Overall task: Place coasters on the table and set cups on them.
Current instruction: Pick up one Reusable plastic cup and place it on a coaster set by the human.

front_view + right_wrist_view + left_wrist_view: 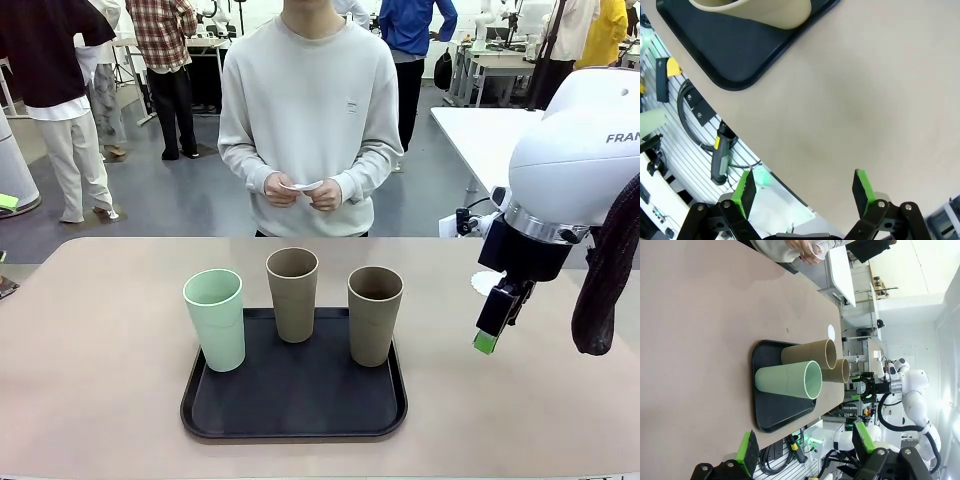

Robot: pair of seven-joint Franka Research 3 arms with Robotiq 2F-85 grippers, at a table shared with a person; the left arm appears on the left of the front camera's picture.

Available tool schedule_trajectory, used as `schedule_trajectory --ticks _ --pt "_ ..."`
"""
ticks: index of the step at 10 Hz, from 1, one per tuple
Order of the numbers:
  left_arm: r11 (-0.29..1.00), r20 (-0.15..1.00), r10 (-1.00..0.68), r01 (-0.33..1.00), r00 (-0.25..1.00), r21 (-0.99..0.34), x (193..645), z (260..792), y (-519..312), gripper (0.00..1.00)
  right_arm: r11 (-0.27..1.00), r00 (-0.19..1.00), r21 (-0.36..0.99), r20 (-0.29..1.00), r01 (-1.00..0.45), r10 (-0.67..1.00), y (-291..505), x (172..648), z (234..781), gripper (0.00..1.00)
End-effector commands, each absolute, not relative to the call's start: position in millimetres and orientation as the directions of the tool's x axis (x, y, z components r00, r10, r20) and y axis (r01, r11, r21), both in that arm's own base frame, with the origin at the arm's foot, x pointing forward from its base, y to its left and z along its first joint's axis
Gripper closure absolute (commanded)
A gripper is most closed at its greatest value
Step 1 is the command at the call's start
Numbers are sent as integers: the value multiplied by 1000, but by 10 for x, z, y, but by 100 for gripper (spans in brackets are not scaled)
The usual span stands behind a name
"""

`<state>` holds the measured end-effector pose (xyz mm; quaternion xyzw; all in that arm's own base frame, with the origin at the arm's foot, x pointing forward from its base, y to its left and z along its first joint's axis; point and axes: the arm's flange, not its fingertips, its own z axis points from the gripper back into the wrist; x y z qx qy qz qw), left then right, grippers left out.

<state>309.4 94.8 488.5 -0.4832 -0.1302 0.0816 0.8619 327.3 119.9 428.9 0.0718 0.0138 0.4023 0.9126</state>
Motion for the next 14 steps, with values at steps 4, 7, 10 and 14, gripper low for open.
schedule_trajectory --ticks 4,7,10,14 --pt "506 160 261 6 952 -862 3076 4881 961 0 281 323 160 424 -946 846 834 3397 4476 0" --pt "506 160 261 6 952 -862 3076 4881 961 0 -59 101 158 834 -986 542 322 3536 4226 0" --pt "506 160 261 6 952 -862 3076 4881 961 0 -218 122 196 942 -956 312 171 3580 3787 0" --pt "506 160 261 6 952 -862 3076 4881 961 0 -289 64 177 930 -941 362 367 3592 3354 0"
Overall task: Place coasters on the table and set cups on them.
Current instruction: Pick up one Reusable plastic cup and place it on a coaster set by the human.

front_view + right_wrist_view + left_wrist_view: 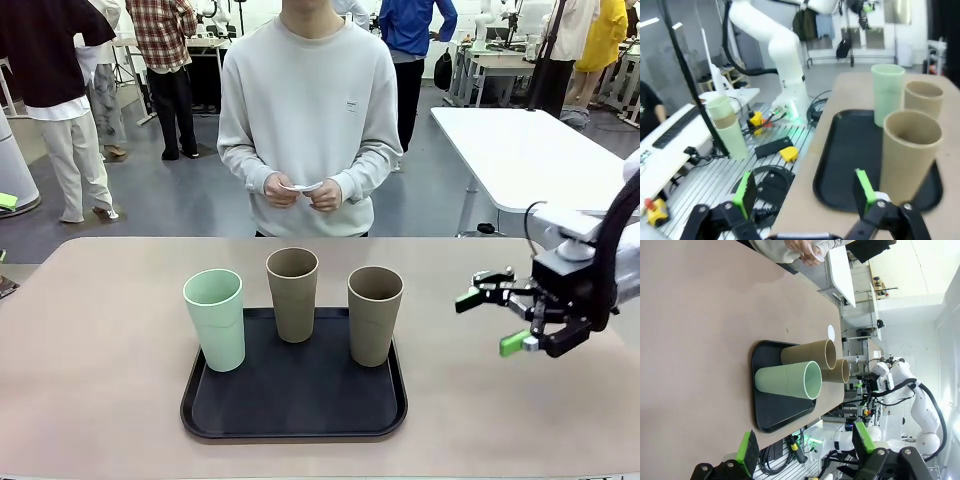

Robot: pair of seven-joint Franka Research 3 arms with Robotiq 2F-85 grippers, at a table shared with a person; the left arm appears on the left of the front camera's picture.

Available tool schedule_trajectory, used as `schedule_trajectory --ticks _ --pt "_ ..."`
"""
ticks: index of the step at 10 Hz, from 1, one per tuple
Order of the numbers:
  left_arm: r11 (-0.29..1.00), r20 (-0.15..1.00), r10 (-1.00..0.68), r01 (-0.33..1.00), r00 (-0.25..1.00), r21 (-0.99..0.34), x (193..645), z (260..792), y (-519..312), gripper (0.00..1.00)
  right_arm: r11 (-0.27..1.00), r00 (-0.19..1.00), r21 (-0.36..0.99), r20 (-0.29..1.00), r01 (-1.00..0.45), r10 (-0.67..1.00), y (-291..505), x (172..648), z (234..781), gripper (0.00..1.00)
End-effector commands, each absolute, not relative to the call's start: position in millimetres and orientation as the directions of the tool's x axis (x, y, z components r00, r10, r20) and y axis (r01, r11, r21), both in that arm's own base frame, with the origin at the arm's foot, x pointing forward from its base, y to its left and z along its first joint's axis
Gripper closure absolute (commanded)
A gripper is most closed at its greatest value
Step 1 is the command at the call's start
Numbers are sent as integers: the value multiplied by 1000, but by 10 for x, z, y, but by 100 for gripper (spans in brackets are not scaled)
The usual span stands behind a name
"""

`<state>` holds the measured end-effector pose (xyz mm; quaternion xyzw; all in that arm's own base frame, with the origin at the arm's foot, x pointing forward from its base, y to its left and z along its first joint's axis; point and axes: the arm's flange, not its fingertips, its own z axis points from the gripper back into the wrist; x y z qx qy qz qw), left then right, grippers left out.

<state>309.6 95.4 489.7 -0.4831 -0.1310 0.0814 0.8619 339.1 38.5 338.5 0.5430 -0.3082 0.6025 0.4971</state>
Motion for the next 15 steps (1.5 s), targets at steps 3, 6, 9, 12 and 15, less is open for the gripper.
schedule_trajectory --ticks 3,6,9,12,15 --pt "506 160 261 6 952 -862 3076 4881 961 0 -123 71 148 871 -981 485 550 3630 3182 0" --pt "506 160 261 6 952 -862 3076 4881 961 0 -29 106 138 866 -990 489 574 3691 3119 0" --pt "506 160 261 6 952 -862 3076 4881 961 0 47 212 216 853 -975 477 583 3697 3194 0" --pt "506 160 261 6 952 -862 3076 4881 961 0 -51 98 141 868 -989 487 516 3774 3128 0" --pt "506 160 261 6 952 -862 3076 4881 961 0 6 10 9 944 -1000 328 568 3877 2953 0"
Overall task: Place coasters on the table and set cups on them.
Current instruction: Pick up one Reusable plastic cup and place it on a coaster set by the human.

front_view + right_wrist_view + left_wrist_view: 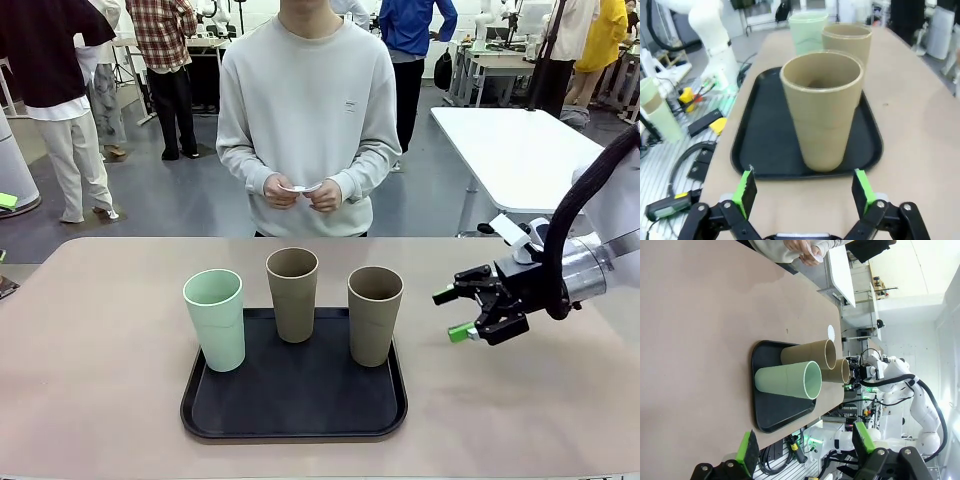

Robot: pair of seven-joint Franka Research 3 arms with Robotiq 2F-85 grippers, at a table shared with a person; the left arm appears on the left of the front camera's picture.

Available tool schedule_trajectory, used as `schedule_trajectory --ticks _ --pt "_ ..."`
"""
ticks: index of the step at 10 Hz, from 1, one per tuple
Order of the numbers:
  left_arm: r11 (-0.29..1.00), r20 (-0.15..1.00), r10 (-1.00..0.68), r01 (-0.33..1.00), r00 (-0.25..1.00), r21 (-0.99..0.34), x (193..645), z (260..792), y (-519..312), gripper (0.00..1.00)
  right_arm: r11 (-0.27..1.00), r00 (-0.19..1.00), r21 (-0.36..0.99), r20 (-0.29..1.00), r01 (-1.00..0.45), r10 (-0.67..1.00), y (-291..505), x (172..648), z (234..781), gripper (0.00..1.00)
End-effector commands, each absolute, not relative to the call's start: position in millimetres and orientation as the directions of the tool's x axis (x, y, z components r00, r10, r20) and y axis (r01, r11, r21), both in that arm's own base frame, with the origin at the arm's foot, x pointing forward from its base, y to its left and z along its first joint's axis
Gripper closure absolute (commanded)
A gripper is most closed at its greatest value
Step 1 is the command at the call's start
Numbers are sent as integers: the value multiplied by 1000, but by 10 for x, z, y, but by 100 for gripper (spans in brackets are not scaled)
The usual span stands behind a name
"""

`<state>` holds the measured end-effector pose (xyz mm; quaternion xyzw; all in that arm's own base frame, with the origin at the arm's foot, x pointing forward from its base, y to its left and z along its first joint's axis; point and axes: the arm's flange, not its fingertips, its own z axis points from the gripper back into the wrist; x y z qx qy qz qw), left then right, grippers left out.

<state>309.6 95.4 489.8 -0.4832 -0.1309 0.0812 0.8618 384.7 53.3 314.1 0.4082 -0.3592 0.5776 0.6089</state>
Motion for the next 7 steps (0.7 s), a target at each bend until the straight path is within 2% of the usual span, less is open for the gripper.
schedule_trajectory --ticks 1,7 --pt "506 160 261 6 952 -862 3076 4881 961 0 17 15 11 956 -1000 292 603 3933 2885 0" --pt "506 160 261 6 952 -862 3076 4881 961 0 -19 4 8 979 -1000 202 786 4057 2716 0"
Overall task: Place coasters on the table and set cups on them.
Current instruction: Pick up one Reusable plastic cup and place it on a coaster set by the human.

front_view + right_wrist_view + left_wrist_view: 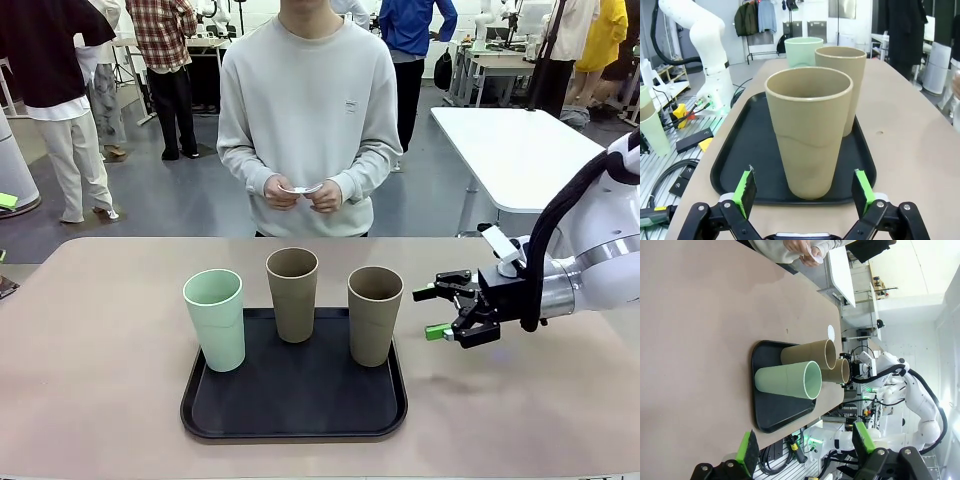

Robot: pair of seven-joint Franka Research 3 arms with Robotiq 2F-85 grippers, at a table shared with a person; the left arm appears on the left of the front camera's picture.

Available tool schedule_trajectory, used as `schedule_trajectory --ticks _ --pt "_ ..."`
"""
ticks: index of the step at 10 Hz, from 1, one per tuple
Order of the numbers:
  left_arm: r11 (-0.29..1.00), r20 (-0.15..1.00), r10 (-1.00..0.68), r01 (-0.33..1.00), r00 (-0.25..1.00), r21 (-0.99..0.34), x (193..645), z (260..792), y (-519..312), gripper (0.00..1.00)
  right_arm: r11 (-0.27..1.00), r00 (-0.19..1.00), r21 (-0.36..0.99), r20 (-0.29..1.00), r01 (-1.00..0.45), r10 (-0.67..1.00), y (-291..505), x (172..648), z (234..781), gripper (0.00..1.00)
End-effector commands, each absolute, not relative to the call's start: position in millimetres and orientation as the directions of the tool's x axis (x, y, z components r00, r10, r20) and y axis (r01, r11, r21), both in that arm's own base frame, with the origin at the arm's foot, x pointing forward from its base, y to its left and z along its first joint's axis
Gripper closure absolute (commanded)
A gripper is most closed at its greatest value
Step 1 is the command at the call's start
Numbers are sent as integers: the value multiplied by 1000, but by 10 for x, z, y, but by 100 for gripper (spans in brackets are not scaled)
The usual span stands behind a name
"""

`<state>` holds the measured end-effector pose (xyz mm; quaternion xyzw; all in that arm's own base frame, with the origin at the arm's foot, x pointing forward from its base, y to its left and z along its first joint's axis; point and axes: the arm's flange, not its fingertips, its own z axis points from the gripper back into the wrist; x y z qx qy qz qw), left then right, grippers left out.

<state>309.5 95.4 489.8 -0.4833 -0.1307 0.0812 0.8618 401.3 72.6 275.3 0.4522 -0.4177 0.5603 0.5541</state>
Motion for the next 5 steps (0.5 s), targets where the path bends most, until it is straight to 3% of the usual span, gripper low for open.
schedule_trajectory --ticks 1,5 --pt "506 160 261 6 952 -862 3076 4881 961 0 -23 -1 3 980 -1000 197 839 4073 2701 0" --pt "506 160 261 6 952 -862 3076 4881 961 0 -5 8 9 984 -1000 177 957 4158 2615 0"
